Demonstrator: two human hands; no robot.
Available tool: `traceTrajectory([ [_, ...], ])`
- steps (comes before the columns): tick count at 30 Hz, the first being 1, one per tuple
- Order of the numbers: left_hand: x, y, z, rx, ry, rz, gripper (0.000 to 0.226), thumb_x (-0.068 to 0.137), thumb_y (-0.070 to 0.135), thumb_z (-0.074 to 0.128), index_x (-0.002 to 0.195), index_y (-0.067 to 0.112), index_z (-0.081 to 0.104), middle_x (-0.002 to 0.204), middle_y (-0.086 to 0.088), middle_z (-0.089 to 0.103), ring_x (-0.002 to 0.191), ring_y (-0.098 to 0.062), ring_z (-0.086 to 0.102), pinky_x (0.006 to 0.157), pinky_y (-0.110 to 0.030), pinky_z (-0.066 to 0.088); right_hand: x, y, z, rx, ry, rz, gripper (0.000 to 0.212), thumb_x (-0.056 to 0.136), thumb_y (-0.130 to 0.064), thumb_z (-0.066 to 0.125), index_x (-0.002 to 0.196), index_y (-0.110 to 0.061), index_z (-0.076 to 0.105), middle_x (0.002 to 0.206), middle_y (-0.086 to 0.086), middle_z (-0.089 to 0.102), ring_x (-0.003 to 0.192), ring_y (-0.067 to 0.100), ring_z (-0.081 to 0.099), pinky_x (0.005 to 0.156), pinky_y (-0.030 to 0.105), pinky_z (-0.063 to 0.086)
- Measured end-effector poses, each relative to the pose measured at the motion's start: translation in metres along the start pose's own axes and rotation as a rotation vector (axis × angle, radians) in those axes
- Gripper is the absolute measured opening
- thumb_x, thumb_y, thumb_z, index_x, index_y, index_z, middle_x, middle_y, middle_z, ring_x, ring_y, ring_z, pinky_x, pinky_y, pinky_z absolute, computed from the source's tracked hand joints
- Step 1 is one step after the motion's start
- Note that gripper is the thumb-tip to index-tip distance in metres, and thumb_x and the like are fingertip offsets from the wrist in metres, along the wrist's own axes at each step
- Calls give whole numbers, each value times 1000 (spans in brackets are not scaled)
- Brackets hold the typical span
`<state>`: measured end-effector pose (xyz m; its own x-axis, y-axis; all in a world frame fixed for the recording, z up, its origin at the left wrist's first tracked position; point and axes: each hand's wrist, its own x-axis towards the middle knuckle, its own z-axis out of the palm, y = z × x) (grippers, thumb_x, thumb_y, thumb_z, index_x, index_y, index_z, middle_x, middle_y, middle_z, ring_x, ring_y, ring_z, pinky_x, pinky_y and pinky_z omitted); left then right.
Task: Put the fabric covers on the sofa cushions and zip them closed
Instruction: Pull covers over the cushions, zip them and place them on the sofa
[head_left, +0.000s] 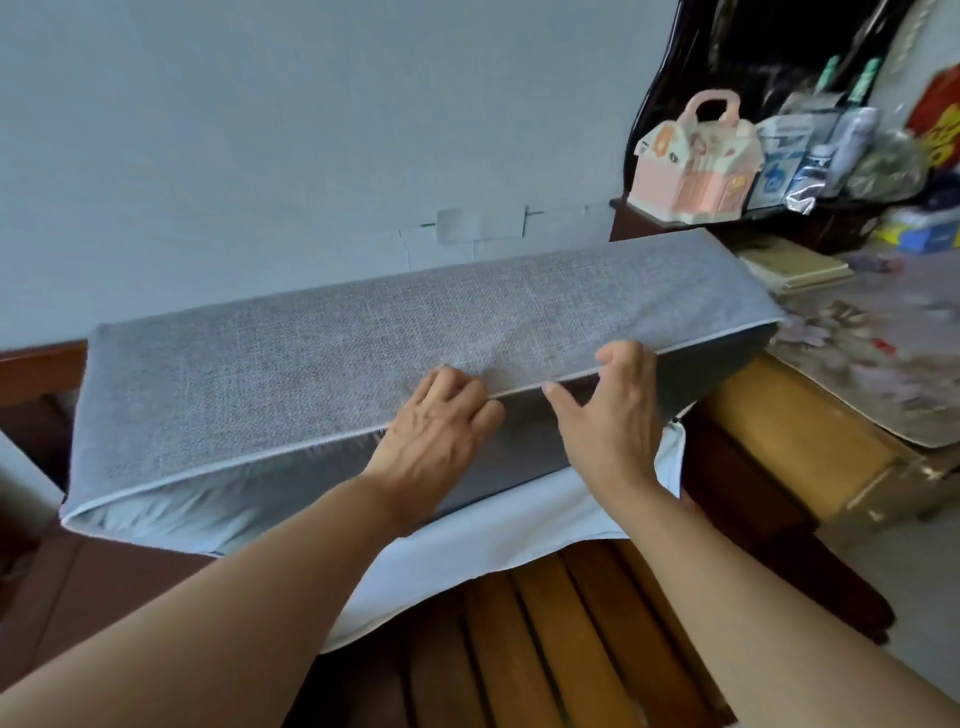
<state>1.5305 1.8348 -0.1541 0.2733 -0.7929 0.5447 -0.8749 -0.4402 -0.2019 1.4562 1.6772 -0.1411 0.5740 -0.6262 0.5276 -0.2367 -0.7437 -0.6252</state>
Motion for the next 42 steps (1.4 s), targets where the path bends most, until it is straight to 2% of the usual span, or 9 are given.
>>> traceTrajectory([
  [4, 30, -27, -4, -41, 33, -158, 11, 80, 6, 36, 88, 13, 39, 91, -10, 42, 76, -27, 44, 52, -34, 41, 52, 0, 34, -142, -45, -390, 44, 61, -26, 84, 100, -16, 67, 110, 8, 55, 101, 29, 49, 86, 36, 33],
  [6, 45, -45, -4, -7, 17, -299, 16, 77, 11, 51, 88, 14, 40, 94, -8, 40, 75, -29, 49, 46, -30, 37, 77, -2, 51, -32, -112, -510, 32, 64, -16, 80, 95, -12, 71, 106, 7, 61, 96, 31, 55, 85, 36, 36],
  [11, 83, -78, 6, 156, -183, -574, 50, 37, 16, 89, 76, 11, 58, 74, -7, 57, 67, -31, 56, 52, -33, 42, 132, -14, 94, 154, -115, -599, 7, 72, -1, 62, 71, -7, 65, 77, 7, 60, 73, 32, 56, 67, 35, 36],
  [17, 117, -111, 31, 161, -183, -709, 15, 70, -4, 58, 79, 9, 57, 80, -9, 61, 81, -33, 57, 60, -30, 27, 147, -18, 135, 263, -88, -570, 12, 80, -1, 51, 72, -5, 58, 72, 8, 56, 72, 28, 47, 67, 34, 34],
  [22, 124, -139, 41, 240, -144, -527, 31, 42, -4, 73, 56, 12, 51, 52, -2, 52, 52, -26, 51, 48, -23, 24, 162, -21, 152, 286, -61, -607, 14, 78, 9, 56, 69, -3, 57, 70, 10, 55, 74, 19, 38, 65, 24, 28],
  [26, 119, -157, 48, 263, -91, -523, 31, 55, 3, 69, 79, 11, 51, 77, -9, 52, 68, -30, 50, 57, -32, 28, 190, -29, 161, 189, -111, -668, 15, 72, 11, 58, 74, -4, 58, 77, 10, 55, 79, 24, 44, 66, 30, 35],
  [32, 140, -150, 76, 161, -75, -510, 52, 70, 11, 38, 122, 11, 48, 129, -7, 51, 117, -28, 44, 95, -48, 25, 212, 5, 151, -137, -178, -711, 39, 82, -30, 55, 117, -14, 58, 122, 9, 56, 111, 30, 50, 94, 43, 41],
  [39, 194, -122, 104, 220, -240, -408, 90, 52, 39, 78, 130, 10, 43, 129, -11, 50, 117, -30, 42, 93, -52, 36, 234, 60, 140, -354, -92, -672, 64, 77, -27, 72, 135, -15, 49, 141, 10, 48, 131, 30, 42, 106, 51, 32],
  [42, 218, -101, 124, 267, -211, -367, 87, 59, 27, 78, 132, 7, 36, 132, -15, 49, 119, -33, 44, 90, -50, 40, 251, 89, 129, -373, -102, -570, 71, 77, -39, 69, 139, -16, 44, 144, 11, 43, 134, 31, 36, 106, 52, 30],
])
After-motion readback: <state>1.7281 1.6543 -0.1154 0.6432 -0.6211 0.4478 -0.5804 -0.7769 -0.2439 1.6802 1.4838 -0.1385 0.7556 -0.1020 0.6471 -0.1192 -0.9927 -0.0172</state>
